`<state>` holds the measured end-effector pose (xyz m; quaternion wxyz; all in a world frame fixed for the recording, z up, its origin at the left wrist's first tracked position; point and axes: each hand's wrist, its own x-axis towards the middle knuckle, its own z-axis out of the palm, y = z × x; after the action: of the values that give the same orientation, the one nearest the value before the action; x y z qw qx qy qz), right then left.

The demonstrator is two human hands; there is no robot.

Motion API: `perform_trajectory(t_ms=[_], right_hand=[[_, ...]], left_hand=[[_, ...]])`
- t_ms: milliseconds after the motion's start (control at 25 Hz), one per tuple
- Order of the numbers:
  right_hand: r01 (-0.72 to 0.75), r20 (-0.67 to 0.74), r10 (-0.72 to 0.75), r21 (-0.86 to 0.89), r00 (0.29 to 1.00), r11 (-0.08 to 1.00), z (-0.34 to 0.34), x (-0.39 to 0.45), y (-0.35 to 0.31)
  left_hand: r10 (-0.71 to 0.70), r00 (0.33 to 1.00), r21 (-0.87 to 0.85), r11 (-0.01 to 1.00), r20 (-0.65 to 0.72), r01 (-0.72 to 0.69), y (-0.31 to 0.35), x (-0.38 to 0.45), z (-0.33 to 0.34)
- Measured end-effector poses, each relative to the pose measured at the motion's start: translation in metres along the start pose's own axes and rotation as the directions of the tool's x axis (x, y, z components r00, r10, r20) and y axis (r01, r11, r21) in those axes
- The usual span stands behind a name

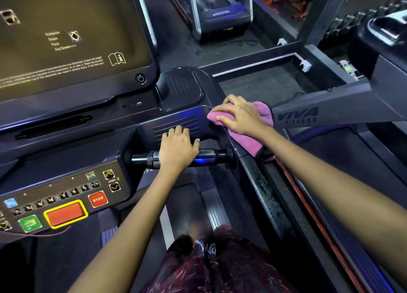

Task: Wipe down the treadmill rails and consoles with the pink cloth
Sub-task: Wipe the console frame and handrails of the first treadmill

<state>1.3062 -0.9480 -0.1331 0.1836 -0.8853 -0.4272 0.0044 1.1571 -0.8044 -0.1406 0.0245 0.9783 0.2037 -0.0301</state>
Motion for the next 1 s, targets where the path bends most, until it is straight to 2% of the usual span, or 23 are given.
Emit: perform_trajectory(t_ms=[240,400,480,640,800,1000], right_hand=[[-0.095,-0.036,0.095,0.001,0.995,0.996,0.004,0.042,-0.005],[-0.008,0.03,0.004,0.134,1.0,0.991,-0.006,-0.008,0.0],[0.04,0.018,-0.044,0.182,0.999,0.983,-0.005,-0.04,0.007],[0.009,-0.072,0.006,0.208,0.997,0.978,0.006,-0.045,0.013],[-0.093,-0.061,0.104,0.155,0.993,0.983,0.01,0.0,0.01],[-0.184,-0.082,0.204,0.203,0.976,0.962,0.017,0.047,0.012]], left_hand=[[-0.022,0.995,-0.049,0.999,-0.094,0.017,-0.003,-0.002,0.003],[-0.027,0.992,-0.086,0.996,-0.124,0.016,-0.005,-0.003,0.005],[0.0,0.99,-0.138,0.99,-0.14,-0.02,-0.007,-0.002,0.004],[0.108,0.976,-0.307,0.938,-0.187,-0.163,-0.004,0.023,-0.011],[0.146,0.957,-0.279,0.936,-0.252,-0.217,0.007,0.09,-0.03],[0.128,0.971,-0.129,0.979,-0.203,-0.156,0.002,0.126,-0.006]])
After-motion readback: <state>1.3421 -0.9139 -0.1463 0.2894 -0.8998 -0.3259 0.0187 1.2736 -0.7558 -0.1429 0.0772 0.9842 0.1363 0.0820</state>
